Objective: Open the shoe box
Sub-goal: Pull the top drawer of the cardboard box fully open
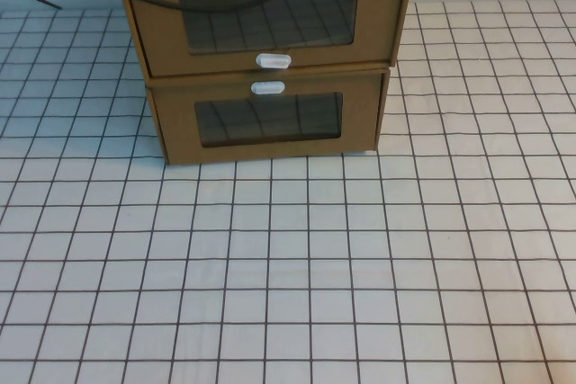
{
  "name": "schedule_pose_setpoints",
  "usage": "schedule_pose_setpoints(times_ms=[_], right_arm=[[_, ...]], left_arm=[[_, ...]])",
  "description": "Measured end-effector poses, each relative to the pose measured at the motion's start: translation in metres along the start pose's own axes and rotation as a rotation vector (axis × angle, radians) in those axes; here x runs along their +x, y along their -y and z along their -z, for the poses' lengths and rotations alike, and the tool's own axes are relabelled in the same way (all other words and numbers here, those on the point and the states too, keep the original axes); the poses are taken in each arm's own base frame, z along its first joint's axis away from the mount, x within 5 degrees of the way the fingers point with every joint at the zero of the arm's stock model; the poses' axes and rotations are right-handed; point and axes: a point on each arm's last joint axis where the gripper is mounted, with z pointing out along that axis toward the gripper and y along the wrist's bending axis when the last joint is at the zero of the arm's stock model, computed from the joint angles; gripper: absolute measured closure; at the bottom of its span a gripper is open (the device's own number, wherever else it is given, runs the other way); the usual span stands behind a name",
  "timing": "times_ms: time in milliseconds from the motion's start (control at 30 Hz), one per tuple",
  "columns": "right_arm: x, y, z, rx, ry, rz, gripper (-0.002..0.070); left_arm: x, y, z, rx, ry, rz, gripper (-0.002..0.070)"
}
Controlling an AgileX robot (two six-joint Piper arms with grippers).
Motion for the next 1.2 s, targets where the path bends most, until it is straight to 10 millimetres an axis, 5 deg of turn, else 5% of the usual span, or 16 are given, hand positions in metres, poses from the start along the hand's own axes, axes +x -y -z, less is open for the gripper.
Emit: schedule_pose_setpoints(times_ms=[267,733,933,1200], right_arm=[[-0.017,0.0,0.002,-0.002,0.185,-0.047,0.0689],[-0.037,0.004,0.008,-0.099,0.419,-0.657,0.0689],[-0.044,-0.006,0.013,-0.203,0.324,-0.73,0.0689],[-0.11,-0.029,0.032,-0.335,0.013,-0.507,0.0689]], left_arm=[[0.0,-0.001,-0.001,-0.01,0.006,-0.002,0.0677],[0.009,-0.005,-0.015,0.008,-0.042,0.018,0.0677],[0.009,-0.005,-0.015,0.008,-0.042,0.018,0.0677],[0.01,-0.006,-0.015,0.002,-0.05,0.015,0.0677]])
